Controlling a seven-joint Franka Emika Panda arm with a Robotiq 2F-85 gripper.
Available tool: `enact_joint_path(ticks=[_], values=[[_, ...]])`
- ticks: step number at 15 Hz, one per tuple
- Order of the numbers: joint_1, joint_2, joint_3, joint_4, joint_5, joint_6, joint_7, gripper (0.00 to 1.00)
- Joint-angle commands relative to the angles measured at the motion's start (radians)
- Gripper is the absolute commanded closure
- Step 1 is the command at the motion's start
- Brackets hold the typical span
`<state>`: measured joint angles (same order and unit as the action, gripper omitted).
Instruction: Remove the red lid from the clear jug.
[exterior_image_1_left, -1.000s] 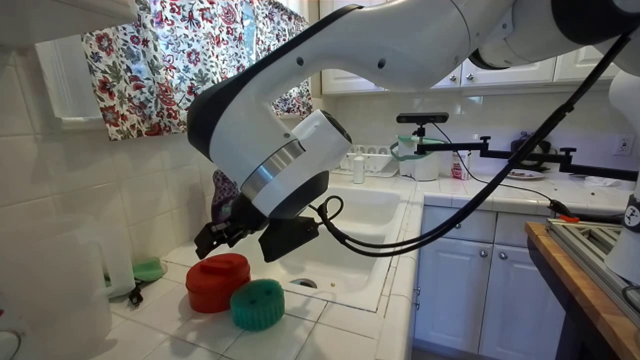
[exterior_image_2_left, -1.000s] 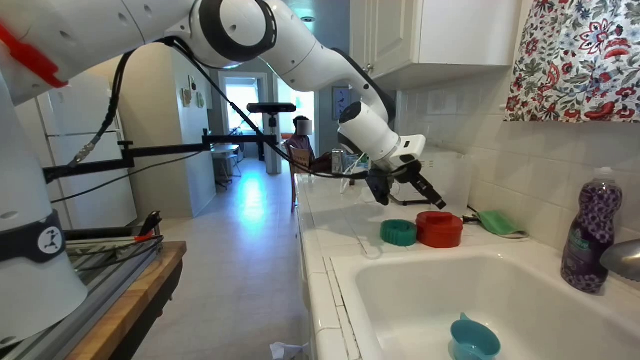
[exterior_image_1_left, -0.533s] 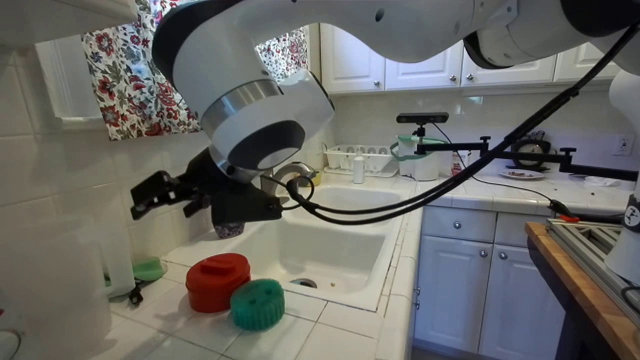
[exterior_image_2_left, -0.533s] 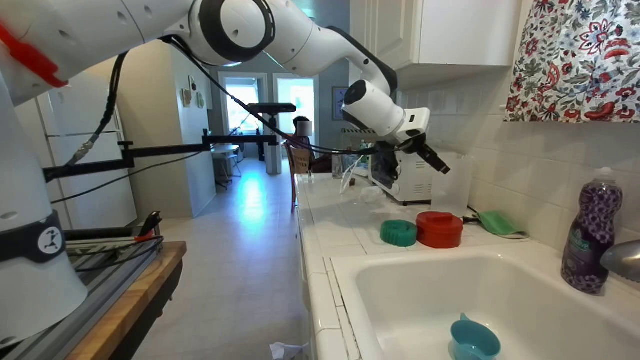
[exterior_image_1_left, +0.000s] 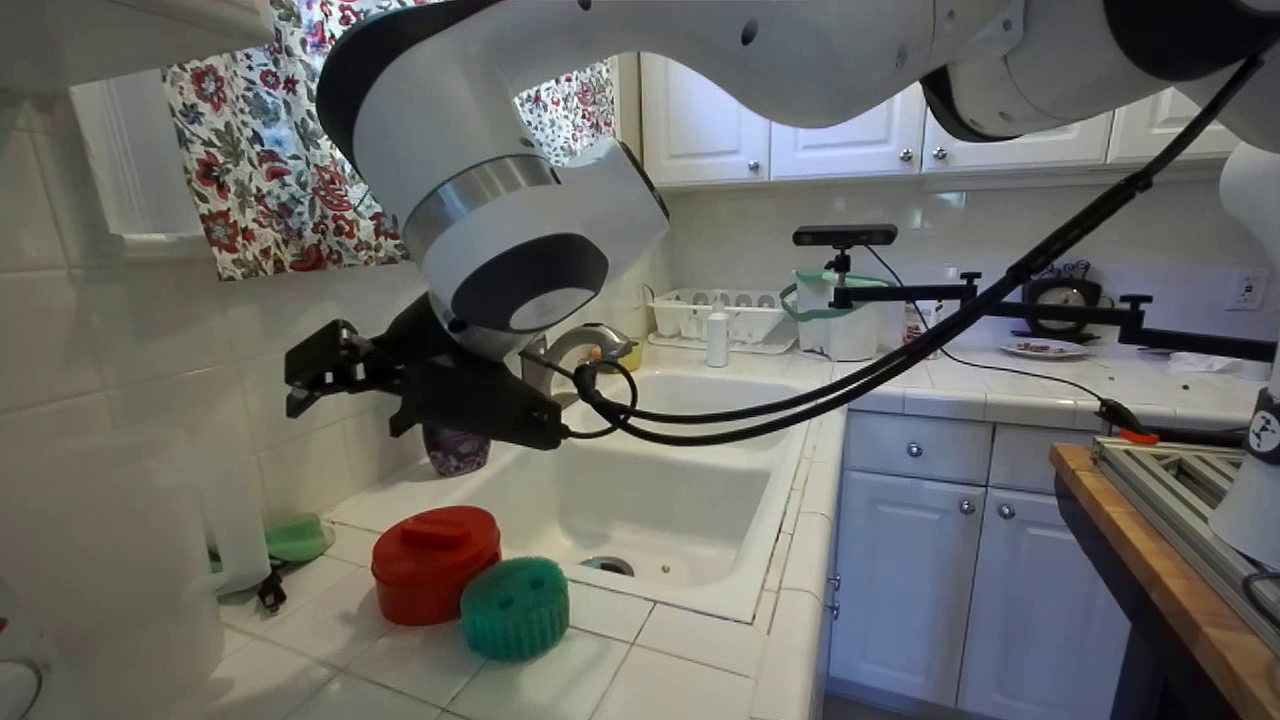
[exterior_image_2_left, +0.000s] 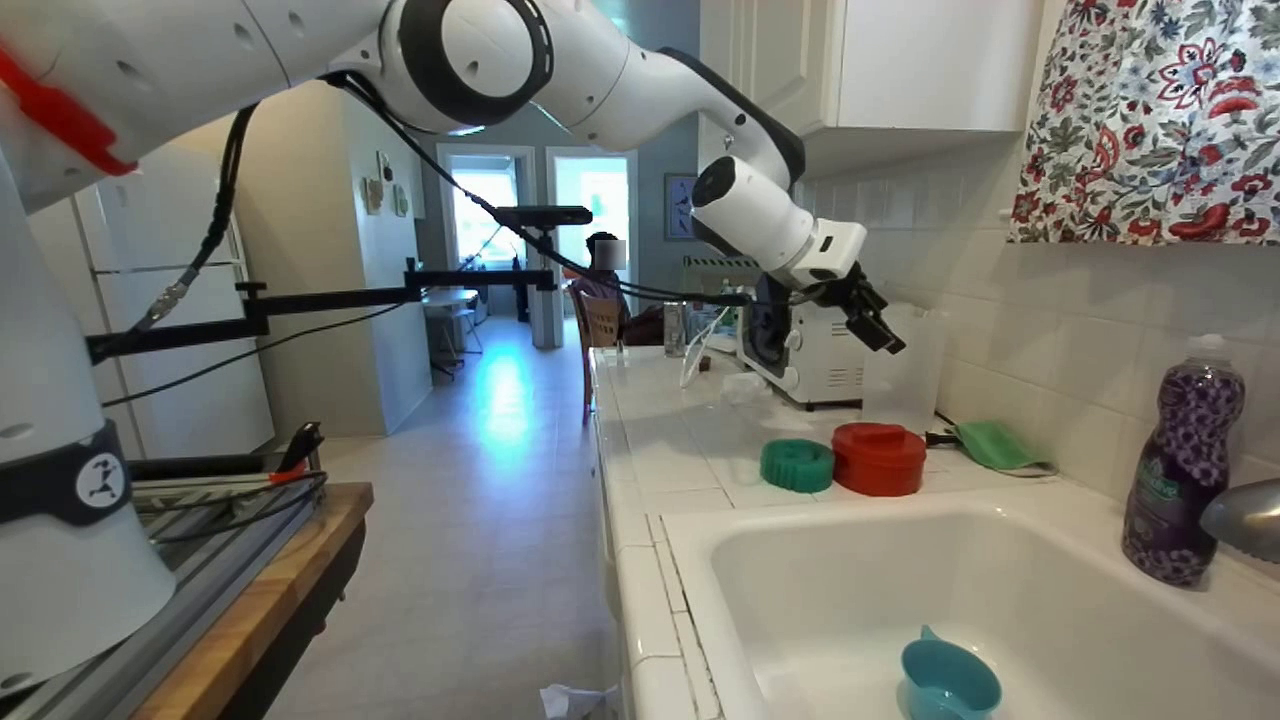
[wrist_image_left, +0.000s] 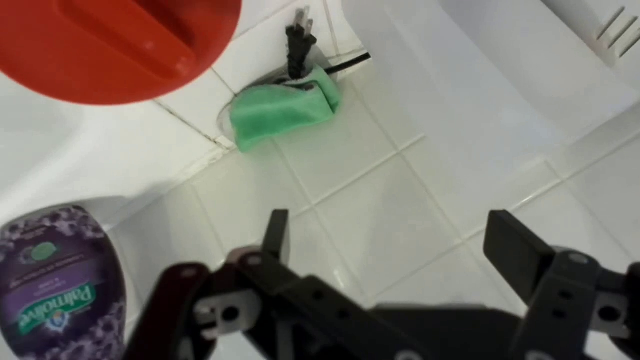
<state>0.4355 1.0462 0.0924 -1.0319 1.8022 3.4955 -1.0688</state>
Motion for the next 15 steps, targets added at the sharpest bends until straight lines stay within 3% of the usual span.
enact_joint_path(ticks=[1,2,3,4,5,6,7,8,9,11,15], values=[[0.003,0.013,-0.004,0.014,0.076,0.079,0.098,0.00],[-0.010,-0.001,0.023,-0.043,-0.046,0.100,0.244,0.00],[0.017,0.008,-0.026,-0.003,0.081,0.115,0.179,0.00],[0.028,0.006,-0.040,-0.010,0.085,0.132,0.229,0.00],[0.008,-0.008,0.002,-0.061,-0.041,0.157,0.360,0.00],[0.046,-0.003,-0.062,-0.027,0.083,0.161,0.309,0.00],[0.023,-0.007,-0.012,-0.066,-0.063,0.185,0.457,0.00],[0.031,-0.005,-0.017,-0.065,-0.084,0.200,0.506,0.00],[0.018,0.004,-0.033,-0.034,-0.014,0.066,0.377,0.00],[0.023,0.004,-0.033,-0.041,-0.049,0.069,0.448,0.00],[0.006,0.009,-0.019,-0.031,-0.049,0.014,0.440,0.00]])
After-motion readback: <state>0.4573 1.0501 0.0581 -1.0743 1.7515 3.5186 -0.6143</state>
